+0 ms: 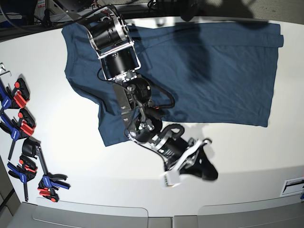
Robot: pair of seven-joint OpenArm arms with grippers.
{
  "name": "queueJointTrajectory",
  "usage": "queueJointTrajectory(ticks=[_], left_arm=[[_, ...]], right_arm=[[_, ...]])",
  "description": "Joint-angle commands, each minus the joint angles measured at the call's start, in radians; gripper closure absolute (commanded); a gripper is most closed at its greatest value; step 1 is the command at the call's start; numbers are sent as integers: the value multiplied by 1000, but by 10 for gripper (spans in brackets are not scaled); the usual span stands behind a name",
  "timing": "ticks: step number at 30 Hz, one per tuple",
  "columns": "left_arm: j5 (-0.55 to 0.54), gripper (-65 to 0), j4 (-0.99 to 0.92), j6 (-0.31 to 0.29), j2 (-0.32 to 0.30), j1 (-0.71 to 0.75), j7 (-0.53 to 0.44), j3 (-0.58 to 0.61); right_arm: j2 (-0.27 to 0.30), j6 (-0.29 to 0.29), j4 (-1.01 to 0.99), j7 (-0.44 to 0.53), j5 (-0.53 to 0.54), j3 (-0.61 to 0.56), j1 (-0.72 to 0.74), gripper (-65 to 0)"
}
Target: Fold the T-shirt properly
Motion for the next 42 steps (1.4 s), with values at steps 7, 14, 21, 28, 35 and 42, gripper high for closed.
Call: queueJointTrajectory(ticks=[7, 14, 21, 28, 35, 42], left_arm=[[-5, 0, 11, -37, 22, 8, -115, 9], [-5, 0, 11, -37, 22, 8, -115, 9], [-6, 0, 11, -37, 22, 8, -115, 9], [-6, 0, 11, -37, 22, 8, -115, 9], [-6, 0, 11, -37, 22, 8, -115, 9], [-6, 0, 11, -37, 22, 8, -115, 9]], right_arm=[[-8, 5, 18, 174, 10, 1, 33, 0], [-8, 5, 18, 174, 10, 1, 33, 0], [-8, 5, 18, 175, 10, 1, 33, 0], [-8, 5, 18, 175, 10, 1, 33, 0], [-8, 5, 18, 175, 10, 1, 33, 0], [-8, 5, 18, 175, 10, 1, 33, 0]])
